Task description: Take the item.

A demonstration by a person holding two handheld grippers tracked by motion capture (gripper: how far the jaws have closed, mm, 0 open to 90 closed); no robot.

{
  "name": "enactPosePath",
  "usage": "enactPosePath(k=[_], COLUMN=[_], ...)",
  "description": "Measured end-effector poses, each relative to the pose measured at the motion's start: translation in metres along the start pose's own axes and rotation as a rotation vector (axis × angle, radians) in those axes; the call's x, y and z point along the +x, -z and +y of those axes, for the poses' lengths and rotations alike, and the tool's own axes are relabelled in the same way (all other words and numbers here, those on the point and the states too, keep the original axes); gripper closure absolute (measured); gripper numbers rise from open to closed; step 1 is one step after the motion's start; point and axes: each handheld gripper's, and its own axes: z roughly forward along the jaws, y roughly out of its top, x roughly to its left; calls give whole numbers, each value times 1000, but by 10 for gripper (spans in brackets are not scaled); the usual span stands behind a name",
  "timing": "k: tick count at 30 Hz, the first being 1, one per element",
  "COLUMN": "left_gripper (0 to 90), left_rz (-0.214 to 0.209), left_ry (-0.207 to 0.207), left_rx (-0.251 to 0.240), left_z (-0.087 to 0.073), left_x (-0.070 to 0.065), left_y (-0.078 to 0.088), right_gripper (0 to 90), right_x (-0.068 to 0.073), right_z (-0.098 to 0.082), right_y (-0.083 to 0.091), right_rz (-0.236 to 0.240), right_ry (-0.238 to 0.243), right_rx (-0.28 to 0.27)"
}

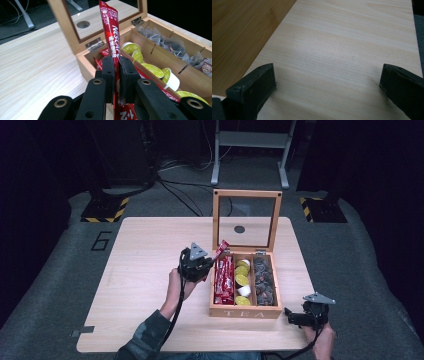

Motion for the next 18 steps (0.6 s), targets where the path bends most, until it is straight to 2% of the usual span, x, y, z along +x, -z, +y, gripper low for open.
enactPosePath(k=[18], left_gripper=[830], left_rz=[73], left_ry=[43], left_rx=[5], left_z=[-13], left_x=[38], left_y=[12], right_gripper=[0], right_x=[0], right_z=[0], right_y=[0], right_rz=[1], right_ry=[2], right_rx=[1])
